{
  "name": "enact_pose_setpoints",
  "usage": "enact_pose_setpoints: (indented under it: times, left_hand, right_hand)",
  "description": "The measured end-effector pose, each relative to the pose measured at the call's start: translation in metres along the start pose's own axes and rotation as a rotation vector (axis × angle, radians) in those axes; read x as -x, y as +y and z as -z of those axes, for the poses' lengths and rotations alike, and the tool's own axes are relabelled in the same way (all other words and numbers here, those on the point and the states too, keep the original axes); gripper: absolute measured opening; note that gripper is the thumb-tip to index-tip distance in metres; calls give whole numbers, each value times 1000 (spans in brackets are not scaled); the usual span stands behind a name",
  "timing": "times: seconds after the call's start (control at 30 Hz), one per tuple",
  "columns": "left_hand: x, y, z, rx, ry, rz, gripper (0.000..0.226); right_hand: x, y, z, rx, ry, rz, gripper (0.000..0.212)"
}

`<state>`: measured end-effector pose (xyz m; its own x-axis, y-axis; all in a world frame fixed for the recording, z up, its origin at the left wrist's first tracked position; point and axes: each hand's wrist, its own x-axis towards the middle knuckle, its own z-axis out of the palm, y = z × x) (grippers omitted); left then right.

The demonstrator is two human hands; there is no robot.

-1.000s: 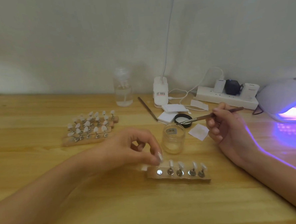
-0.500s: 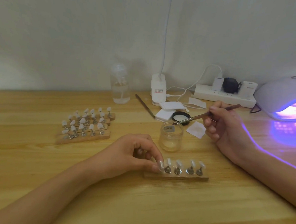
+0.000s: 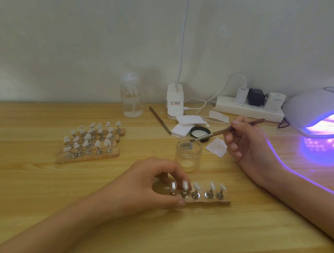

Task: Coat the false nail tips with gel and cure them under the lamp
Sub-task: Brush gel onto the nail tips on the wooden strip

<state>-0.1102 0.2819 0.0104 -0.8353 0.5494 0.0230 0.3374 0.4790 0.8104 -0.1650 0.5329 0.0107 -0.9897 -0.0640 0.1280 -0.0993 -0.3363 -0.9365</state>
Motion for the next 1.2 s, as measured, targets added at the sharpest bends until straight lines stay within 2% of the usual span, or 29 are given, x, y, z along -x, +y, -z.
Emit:
enact_pose_setpoints:
  times: [0.23, 0.47, 0.57, 0.63, 0.73, 0.83, 0.93, 1.07, 1.2]
  left_hand:
    - [2, 1, -14, 2, 191, -30, 17]
    - [5, -1, -11, -13, 213, -90, 14]
    - [6, -4, -9, -93, 218, -142, 13]
    - [7, -5, -10, -180, 227, -197, 7]
    - [8, -4, -9, -277, 222, -269, 9]
    - [6, -5, -10, -194, 185, -289, 6]
    - [5, -10, -11, -192, 192, -321, 5]
    - [6, -10, -11, -249, 194, -348, 2]
    - [9, -7, -11, -309, 199, -363, 4]
  right_hand:
    - [1, 1, 0, -6, 3, 8, 19]
    - [2, 0, 0, -13, -5, 18, 15]
    - [2, 1, 1, 4, 7, 49, 19]
    - [4, 0, 1, 84, -4, 129, 24]
    - [8, -8, -7, 294, -77, 305, 18]
    - [10, -17, -19, 530, -177, 388, 15]
    - [10, -18, -26, 695, -221, 393, 18]
    - [10, -12, -26, 692, -239, 344, 17]
    - [8, -8, -22, 585, -195, 327, 16]
